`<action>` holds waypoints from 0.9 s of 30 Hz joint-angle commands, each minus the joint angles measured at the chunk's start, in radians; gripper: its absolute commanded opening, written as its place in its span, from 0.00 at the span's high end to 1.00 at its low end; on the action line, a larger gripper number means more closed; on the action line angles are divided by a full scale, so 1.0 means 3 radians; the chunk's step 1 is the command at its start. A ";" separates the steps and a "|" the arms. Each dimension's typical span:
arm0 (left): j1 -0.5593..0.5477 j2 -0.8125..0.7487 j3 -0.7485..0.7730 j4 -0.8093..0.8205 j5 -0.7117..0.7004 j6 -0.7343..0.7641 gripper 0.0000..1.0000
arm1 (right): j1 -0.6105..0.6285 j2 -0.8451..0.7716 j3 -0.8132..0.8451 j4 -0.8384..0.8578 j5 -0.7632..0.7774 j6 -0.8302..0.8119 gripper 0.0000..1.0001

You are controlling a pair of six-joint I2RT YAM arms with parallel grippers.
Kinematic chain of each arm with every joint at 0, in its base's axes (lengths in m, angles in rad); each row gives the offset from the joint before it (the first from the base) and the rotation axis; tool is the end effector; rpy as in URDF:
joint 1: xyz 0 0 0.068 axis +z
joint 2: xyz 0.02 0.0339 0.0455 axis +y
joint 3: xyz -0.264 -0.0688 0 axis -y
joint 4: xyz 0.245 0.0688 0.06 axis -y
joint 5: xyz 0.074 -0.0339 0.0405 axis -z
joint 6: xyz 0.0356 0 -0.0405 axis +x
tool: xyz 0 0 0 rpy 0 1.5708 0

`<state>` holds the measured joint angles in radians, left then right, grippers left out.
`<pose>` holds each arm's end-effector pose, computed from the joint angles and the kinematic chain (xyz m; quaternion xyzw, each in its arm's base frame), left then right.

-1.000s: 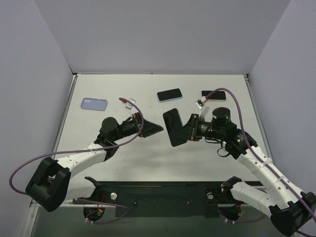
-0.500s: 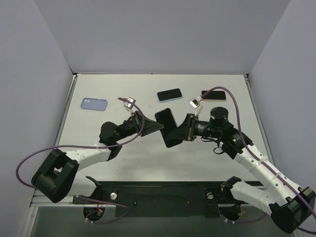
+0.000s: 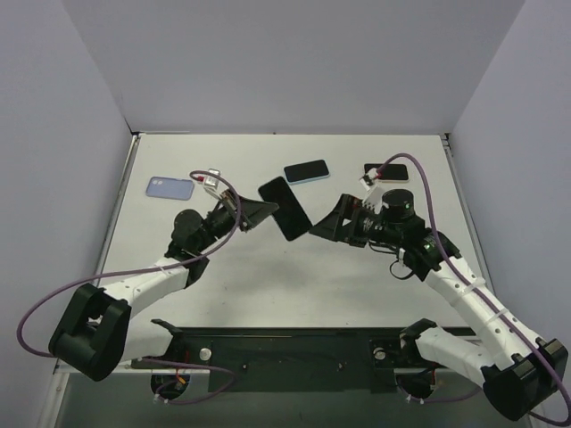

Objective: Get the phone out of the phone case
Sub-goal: Place the phone at the center of the board.

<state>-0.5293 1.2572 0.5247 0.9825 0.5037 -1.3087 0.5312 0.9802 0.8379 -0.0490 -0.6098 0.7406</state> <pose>0.2181 -0.1475 0.2714 -0.0436 0.6243 -0.7008 0.3424 0.1839 0.1317 0.3378 -0.1131 0.7518 0.5468 0.3508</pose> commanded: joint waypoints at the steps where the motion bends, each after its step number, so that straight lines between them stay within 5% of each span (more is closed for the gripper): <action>1: 0.0419 -0.0330 -0.0128 -0.0513 -0.1074 -0.0228 1.00 | -0.0456 -0.0107 0.0168 -0.0930 0.1202 -0.0071 0.17; 6: 0.0629 -0.0377 -0.0155 -0.1504 -0.2704 -0.0525 1.00 | -0.0968 -0.0353 -0.0042 -0.1028 0.1215 -0.0050 0.18; 15: 0.1059 0.1458 0.0459 -0.0729 -0.2798 -0.1012 1.00 | -0.0993 -0.0409 -0.0139 -0.1018 0.0995 -0.0076 0.20; 27: 0.1181 0.2380 0.1063 -0.0789 -0.2717 -0.1058 1.00 | -0.0993 -0.0629 -0.0339 -0.1018 0.0938 -0.0035 0.20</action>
<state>-0.1989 1.9362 0.7959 0.6743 -0.3164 -1.6047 0.2359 0.8097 0.7502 -0.3561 -0.3126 0.7315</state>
